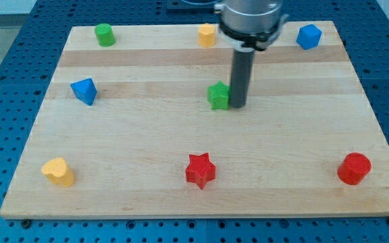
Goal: Push the green circle into the green star
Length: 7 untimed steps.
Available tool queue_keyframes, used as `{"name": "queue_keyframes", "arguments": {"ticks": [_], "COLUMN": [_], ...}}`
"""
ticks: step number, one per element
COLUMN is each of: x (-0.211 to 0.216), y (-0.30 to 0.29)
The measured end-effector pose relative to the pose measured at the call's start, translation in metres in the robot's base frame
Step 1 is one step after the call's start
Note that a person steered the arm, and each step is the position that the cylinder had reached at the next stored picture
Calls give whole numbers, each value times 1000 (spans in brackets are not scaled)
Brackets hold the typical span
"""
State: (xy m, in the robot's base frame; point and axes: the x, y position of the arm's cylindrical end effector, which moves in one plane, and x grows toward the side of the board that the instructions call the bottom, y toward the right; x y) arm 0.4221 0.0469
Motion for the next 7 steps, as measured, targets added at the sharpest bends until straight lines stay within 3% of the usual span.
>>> {"name": "queue_keyframes", "arguments": {"ticks": [2,6,7], "x": [26,30,-2], "y": [-33,-266,-298]}}
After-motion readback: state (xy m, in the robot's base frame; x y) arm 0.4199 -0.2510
